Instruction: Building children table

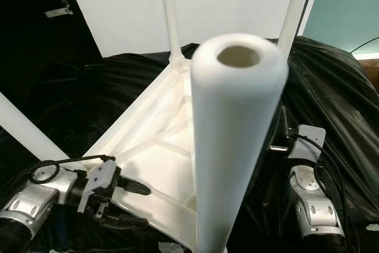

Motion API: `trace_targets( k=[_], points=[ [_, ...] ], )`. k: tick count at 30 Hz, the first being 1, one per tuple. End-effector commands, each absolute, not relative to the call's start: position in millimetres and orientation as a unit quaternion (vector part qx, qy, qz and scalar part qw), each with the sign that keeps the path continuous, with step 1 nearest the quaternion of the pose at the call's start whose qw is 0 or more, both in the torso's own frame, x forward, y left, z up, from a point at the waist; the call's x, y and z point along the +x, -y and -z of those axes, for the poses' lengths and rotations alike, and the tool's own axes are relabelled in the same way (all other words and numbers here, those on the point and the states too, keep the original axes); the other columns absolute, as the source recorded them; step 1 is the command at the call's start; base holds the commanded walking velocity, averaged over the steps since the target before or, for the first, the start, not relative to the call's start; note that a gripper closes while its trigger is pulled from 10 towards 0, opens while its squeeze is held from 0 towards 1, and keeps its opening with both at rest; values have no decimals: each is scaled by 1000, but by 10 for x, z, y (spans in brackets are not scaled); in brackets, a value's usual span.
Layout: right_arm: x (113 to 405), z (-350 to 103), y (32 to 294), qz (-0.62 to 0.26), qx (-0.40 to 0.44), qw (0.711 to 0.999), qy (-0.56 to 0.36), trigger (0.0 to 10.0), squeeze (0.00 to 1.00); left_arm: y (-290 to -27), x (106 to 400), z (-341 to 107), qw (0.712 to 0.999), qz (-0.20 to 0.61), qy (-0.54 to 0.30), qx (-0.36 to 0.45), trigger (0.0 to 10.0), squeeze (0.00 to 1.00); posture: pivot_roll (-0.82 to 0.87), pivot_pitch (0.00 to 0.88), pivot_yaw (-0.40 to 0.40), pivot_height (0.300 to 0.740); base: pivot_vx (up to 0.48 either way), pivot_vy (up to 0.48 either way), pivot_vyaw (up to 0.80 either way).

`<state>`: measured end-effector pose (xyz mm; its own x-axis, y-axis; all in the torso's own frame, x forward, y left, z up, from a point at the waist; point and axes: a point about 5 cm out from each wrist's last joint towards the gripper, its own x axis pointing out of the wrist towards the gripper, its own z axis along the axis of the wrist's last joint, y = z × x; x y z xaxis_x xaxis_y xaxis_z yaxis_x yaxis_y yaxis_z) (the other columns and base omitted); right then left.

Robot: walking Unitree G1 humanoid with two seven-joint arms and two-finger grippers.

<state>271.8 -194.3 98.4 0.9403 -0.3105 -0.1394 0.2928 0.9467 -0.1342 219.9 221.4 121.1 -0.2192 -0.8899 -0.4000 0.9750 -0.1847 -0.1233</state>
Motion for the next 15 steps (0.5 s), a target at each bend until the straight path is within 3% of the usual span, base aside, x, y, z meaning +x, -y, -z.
trace_targets(
  k=[1,6,10,15],
  points=[
    [2703,-935,1930,150,-51,983,-94,10000,0,-2211,2148,-1230,588,781,-181,106,10000,0,-50,0,44,740,0,0,0],
    [2703,-928,1916,148,-51,983,-96,10000,0,-2206,2121,-1251,583,786,-180,100,10000,0,-49,0,43,740,0,0,0],
    [2703,-928,1916,147,-51,983,-97,10000,0,-2256,2047,-1084,553,791,-212,152,10000,0,-48,0,43,740,0,0,0],
    [2706,-935,1917,148,-50,983,-96,10000,0,-2220,2044,-970,536,795,-212,186,10000,0,-53,0,43,740,0,0,0]
  ],
)
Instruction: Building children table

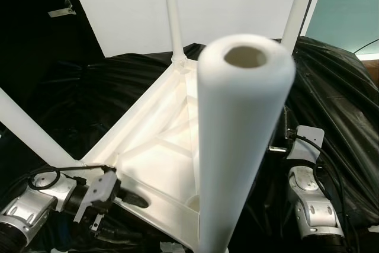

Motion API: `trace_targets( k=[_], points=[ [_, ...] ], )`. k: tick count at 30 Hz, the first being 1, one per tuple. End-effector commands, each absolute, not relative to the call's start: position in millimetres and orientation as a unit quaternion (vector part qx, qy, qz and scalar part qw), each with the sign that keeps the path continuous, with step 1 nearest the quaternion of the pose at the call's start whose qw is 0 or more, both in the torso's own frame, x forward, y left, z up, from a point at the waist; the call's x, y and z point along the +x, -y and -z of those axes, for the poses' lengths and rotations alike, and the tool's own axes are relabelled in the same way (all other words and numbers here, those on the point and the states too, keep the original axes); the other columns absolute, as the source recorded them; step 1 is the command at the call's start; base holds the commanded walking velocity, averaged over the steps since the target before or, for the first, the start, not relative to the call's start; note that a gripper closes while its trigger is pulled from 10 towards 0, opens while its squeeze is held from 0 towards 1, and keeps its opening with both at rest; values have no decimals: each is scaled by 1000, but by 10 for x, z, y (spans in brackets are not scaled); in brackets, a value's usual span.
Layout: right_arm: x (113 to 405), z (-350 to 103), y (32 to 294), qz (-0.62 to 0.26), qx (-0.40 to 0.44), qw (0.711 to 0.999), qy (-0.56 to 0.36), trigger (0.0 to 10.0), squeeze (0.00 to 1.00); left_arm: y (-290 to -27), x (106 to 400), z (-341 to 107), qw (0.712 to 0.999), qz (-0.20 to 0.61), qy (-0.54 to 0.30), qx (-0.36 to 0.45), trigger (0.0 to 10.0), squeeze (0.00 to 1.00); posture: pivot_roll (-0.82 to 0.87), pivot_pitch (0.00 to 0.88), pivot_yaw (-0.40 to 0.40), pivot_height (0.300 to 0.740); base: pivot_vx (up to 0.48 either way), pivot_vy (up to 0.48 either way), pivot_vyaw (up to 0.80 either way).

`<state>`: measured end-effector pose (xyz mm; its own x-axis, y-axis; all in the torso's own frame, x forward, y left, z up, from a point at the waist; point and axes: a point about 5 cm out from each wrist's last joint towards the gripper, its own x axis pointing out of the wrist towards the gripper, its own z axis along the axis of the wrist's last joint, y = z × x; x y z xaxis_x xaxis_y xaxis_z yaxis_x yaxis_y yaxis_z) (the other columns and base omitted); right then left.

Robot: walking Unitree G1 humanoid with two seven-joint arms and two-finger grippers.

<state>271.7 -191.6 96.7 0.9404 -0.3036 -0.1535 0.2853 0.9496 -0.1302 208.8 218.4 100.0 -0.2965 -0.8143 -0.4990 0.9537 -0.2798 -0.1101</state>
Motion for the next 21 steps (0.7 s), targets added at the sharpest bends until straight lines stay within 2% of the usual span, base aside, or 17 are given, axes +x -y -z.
trace_targets(
  k=[1,5,6,7,8,9,10,11,13,14,15,18,20,21],
  points=[
    [2707,-941,1918,149,-49,983,-95,10000,0,-2191,2055,-909,531,795,-211,203,10000,0,-58,0,45,740,0,0,0],
    [2707,-945,1921,149,-49,983,-95,10000,0,-2163,2072,-868,532,792,-209,213,10000,0,-58,0,45,740,0,0,0],
    [2708,-948,1925,150,-48,983,-94,10000,0,-2110,2110,-852,545,786,-199,212,10000,0,-61,0,46,740,0,0,0],
    [2708,-948,1925,150,-48,983,-94,10000,0,-2110,2110,-852,545,786,-199,212,10000,0,-61,0,46,740,0,0,0],
    [2708,-948,1927,151,-48,983,-94,10000,0,-2042,2159,-861,566,778,-182,200,8784,0,-62,0,47,740,0,0,0],
    [2708,-948,1927,151,-48,983,-94,10000,0,-2042,2159,-861,566,778,-182,200,8784,0,-62,0,47,740,0,0,0],
    [2709,-949,1927,152,-48,983,-94,10000,0,-1973,2208,-872,589,769,-166,184,3882,0,-63,0,49,740,0,0,0],
    [2710,-950,1925,152,-48,983,-94,10000,0,-1924,2245,-871,606,760,-157,175,2706,0,-63,0,50,740,0,0,0],
    [2711,-950,1924,152,-47,983,-94,10000,0,-1899,2264,-867,615,754,-153,171,2706,0,-64,0,51,740,0,0,0],
    [2710,-952,1923,153,-47,983,-94,10000,0,-1880,2289,-843,624,745,-154,176,0,0,-65,0,53,740,0,0,0],
    [2708,-953,1925,154,-47,983,-94,10000,0,-1854,2322,-812,637,734,-154,180,0,0,-67,0,55,740,0,0,0],
    [2705,-954,1927,154,-46,982,-93,10000,0,-1825,2352,-789,648,723,-154,181,0,0,-68,0,54,740,0,0,0],
    [2693,-953,1934,157,-46,982,-94,10000,0,-1750,2420,-728,676,698,-154,177,0,0,-72,0,57,740,0,0,0],
    [2693,-953,1934,157,-46,982,-94,10000,0,-1750,2420,-728,676,698,-154,177,0,0,-72,0,57,740,0,0,0]
  ],
)
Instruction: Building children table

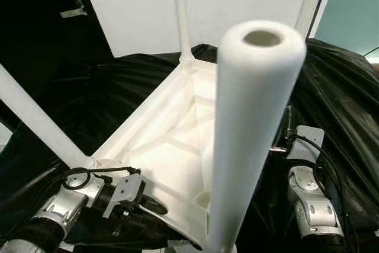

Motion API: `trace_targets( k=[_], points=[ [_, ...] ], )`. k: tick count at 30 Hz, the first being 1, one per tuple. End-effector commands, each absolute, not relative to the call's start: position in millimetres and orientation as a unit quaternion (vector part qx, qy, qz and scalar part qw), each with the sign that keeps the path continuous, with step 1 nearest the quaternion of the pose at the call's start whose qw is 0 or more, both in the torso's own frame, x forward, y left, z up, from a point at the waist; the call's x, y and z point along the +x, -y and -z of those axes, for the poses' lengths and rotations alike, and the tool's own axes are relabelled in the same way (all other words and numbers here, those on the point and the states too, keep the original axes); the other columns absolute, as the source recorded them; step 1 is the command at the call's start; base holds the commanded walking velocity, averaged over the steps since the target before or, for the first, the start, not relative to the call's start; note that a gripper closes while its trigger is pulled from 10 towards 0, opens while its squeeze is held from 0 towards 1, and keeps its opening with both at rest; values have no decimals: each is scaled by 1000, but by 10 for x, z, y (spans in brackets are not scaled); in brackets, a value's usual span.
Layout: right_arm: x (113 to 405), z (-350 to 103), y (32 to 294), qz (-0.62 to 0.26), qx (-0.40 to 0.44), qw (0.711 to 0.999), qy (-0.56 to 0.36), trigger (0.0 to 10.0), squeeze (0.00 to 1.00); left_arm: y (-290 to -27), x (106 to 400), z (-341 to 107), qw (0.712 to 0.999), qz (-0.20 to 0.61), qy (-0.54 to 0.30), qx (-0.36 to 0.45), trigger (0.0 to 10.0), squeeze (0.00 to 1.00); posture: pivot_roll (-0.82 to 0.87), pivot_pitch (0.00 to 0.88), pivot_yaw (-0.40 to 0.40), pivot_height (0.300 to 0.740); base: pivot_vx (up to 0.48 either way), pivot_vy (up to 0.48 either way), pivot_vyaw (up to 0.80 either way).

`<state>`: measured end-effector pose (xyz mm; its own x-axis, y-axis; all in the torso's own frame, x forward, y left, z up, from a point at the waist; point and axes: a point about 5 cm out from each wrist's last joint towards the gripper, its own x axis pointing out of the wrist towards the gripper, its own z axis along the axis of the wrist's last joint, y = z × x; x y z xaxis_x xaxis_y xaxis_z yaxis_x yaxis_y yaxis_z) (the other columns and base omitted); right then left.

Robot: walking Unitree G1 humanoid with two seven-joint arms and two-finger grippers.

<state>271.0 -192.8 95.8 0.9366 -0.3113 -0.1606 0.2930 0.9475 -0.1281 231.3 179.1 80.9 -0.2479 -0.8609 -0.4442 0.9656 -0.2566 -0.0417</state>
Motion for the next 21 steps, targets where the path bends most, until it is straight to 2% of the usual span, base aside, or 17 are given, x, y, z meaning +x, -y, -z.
trace_targets(
  k=[1,5,7,9,11,15,16,17,18,19,20,21],
  points=[
    [2688,-952,1936,157,-45,982,-94,10000,0,-1727,2460,-690,692,681,-159,178,0,0,-75,0,59,740,0,0,0],
    [2676,-952,1945,160,-45,982,-95,10000,0,-1689,2572,-570,747,614,-177,183,0,0,-79,0,60,740,0,0,0],
    [2676,-952,1945,160,-45,982,-95,10000,0,-1689,2572,-570,747,614,-177,183,0,0,-79,0,60,740,0,0,0],
    [2674,-950,1949,160,-45,981,-96,10000,0,-1673,2602,-494,773,575,-191,187,0,0,-76,0,59,740,0,0,0],
    [2675,-945,1948,159,-44,982,-98,10000,0,-1662,2606,-458,782,561,-196,190,0,0,-72,0,58,740,0,0,0],
    [2683,-935,1934,152,-41,982,-102,10000,0,-1633,2598,-419,788,550,-199,193,0,0,-66,0,56,740,0,0,0],
    [2693,-927,1920,145,-38,983,-105,10000,0,-1616,2583,-415,787,554,-196,189,1333,0,-65,0,56,740,0,0,0],
    [2693,-927,1920,145,-38,983,-105,10000,0,-1616,2583,-415,787,554,-196,189,1333,0,-65,0,56,740,0,0,0],
    [2704,-920,1906,135,-34,984,-108,10000,0,-1602,2569,-416,784,559,-193,187,3373,0,-63,0,56,740,0,0,0],
    [2719,-903,1876,114,-28,986,-116,10000,0,-1580,2552,-421,781,568,-188,181,8353,0,-62,0,57,740,0,0,0],
    [2734,-888,1833,83,-26,989,-124,10000,0,-1562,2540,-426,779,573,-184,178,10000,0,-62,0,57,740,0,0,0],
    [2749,-866,1757,27,-37,989,-138,10000,0,-1524,2521,-438,775,583,-172,173,10000,0,-64,0,59,740,0,0,0]
  ],
)
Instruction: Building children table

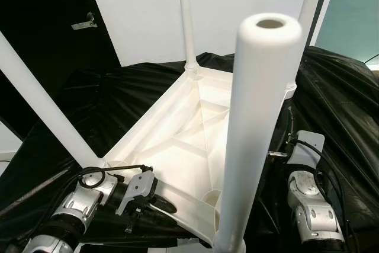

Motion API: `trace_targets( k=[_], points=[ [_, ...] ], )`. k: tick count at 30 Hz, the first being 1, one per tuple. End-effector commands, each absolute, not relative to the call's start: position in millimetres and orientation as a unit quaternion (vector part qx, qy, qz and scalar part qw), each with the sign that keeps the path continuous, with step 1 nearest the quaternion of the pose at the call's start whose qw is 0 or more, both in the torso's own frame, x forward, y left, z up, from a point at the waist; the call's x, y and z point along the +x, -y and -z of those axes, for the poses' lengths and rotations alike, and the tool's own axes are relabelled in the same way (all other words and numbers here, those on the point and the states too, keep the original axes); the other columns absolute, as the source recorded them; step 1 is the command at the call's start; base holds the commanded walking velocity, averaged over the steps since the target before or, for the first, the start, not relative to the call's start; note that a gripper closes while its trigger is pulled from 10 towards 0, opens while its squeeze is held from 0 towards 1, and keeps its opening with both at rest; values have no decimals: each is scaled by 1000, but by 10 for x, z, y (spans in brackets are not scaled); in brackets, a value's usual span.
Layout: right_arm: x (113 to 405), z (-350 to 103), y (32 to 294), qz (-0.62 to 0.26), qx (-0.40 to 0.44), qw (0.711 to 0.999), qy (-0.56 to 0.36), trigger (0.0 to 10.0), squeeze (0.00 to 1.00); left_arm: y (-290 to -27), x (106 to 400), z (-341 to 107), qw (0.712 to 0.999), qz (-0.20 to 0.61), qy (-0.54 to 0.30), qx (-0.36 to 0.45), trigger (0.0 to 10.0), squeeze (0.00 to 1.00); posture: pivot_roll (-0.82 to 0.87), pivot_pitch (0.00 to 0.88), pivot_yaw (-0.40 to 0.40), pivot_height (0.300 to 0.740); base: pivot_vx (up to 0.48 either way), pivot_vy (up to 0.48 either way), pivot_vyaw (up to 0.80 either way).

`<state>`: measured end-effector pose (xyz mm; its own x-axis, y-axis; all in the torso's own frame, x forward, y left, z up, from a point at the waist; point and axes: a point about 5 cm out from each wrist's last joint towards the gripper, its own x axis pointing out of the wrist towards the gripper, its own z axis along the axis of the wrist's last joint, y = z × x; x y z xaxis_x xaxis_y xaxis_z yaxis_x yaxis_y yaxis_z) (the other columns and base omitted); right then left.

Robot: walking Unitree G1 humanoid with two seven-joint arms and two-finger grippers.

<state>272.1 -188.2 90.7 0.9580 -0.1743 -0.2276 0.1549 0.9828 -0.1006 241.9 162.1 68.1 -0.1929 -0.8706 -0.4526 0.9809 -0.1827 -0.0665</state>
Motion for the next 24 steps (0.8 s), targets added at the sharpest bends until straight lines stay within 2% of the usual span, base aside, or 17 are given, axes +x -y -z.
trace_targets(
  k=[1,6,11,19,24],
  points=[
    [2749,-866,1757,27,-37,989,-138,10000,0,-1524,2521,-438,775,583,-172,173,10000,0,-64,0,59,740,0,0,0],
    [2742,-847,1745,0,-72,986,-149,10000,0,-1469,2478,-449,768,600,-163,152,10000,0,-66,0,61,740,0,0,0],
    [2721,-822,1770,-8,-72,984,-164,10000,0,-1414,2459,-489,767,611,-148,129,10000,0,-68,0,61,740,0,0,0],
    [2757,-807,1821,-74,-77,977,-187,10000,0,-1335,2509,-524,784,594,-140,114,10000,0,-67,0,66,740,0,0,0],
    [2792,-843,1848,-84,-84,975,-186,10000,0,-1303,2509,-487,792,579,-150,118,10000,16,-64,0,66,740,0,0,0]
  ],
)
